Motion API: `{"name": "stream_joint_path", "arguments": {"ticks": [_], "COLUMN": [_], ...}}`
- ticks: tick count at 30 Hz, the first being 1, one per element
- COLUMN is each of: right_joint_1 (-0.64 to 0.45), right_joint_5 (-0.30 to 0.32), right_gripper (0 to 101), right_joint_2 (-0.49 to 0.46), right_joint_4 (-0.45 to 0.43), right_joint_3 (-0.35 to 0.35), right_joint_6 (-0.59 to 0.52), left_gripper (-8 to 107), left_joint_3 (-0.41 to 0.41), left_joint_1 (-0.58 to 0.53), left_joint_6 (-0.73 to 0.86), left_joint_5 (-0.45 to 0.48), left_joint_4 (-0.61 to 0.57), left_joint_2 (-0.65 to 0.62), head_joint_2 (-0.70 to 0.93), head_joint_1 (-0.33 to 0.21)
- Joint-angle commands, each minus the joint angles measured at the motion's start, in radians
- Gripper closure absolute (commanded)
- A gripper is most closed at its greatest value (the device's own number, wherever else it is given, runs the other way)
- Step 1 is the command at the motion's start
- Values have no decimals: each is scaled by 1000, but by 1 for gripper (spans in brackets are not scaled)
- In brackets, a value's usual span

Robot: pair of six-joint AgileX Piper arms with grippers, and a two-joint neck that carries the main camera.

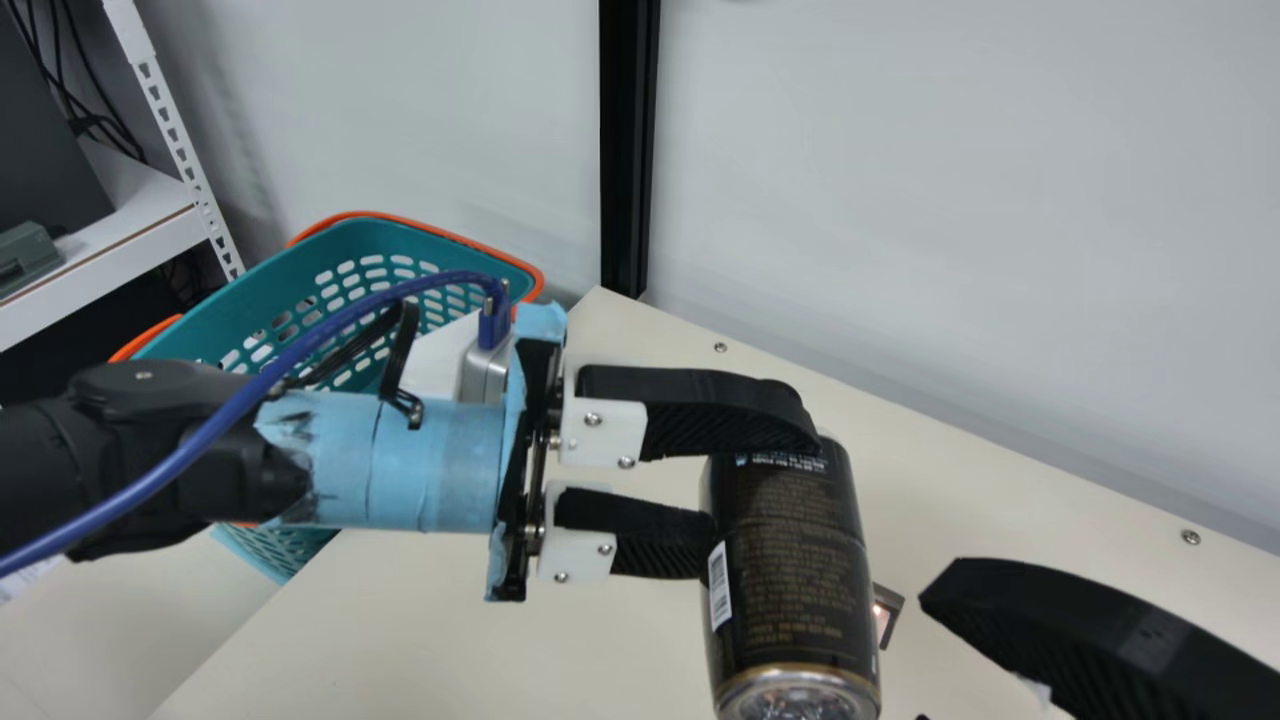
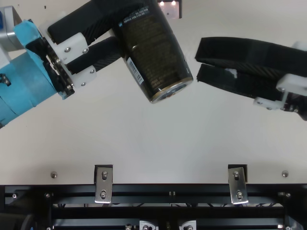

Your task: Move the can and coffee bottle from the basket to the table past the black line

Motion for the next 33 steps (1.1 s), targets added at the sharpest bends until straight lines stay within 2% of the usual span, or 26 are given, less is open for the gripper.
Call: {"name": "stream_joint_path", "arguments": {"ticks": [1,6,21,26,33], "right_joint_1": [9,30,50,45,32], "right_joint_5": [-7,-20,-33,-22,-3], "right_gripper": [0,0,0,0,0], "right_joint_2": [7,21,26,26,27], "right_joint_4": [4,14,28,30,19], "right_joint_3": [-3,-8,-21,-27,-40], "right_joint_6": [-2,-11,-25,-29,-24], "left_gripper": [89,89,89,89,89], "left_joint_3": [0,0,0,0,0], "left_joint_1": [0,0,0,0,0], "left_joint_6": [0,0,0,0,0], "left_joint_5": [0,0,0,0,0], "left_joint_4": [0,0,0,0,0], "left_joint_2": [0,0,0,0,0], "head_joint_2": [-2,-103,-563,-615,-615], "head_joint_1": [-8,21,106,157,157]}}
